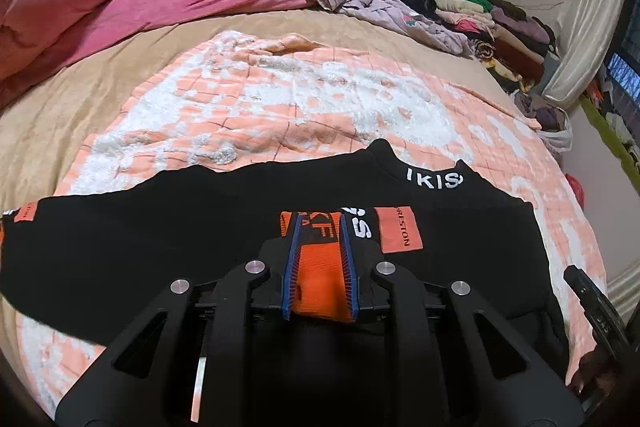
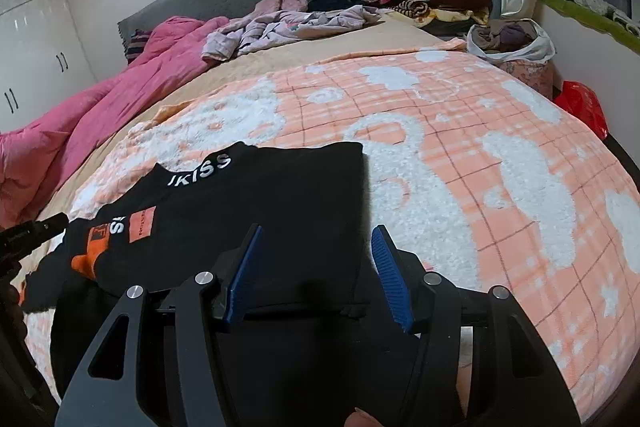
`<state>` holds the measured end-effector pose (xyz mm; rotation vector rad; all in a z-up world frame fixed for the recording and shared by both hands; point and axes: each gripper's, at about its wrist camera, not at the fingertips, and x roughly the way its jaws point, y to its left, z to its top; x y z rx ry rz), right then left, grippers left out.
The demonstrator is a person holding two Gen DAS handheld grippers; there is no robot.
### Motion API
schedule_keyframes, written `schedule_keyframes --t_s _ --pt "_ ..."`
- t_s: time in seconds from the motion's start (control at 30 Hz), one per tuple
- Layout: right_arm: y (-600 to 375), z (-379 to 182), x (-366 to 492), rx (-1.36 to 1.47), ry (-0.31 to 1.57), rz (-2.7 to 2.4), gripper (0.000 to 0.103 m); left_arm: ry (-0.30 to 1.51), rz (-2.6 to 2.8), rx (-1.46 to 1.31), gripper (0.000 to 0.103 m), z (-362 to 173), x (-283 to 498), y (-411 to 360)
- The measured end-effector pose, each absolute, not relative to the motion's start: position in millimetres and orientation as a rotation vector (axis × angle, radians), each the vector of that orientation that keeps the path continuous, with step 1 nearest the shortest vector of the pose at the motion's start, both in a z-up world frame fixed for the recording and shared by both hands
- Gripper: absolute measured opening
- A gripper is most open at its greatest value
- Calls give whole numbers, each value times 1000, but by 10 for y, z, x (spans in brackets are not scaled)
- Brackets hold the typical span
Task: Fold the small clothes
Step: 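Press the orange cuff flat on the shirt body with the left tool, then open it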
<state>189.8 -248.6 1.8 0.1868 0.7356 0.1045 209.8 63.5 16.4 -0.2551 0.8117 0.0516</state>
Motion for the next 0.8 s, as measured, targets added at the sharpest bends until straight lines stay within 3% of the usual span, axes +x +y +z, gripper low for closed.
schedule_keyframes --t_s 0.27,0.5,0.8 --pt "-2379 2 1922 160 747 118 54 865 -24 -191 11 42 2075 397" --pt "-2150 -2 1990 92 780 160 54 1000 -16 -151 12 -396 2127 331" --pt "-1814 -94 2150 -7 837 204 59 987 -56 -201 14 -426 2097 427"
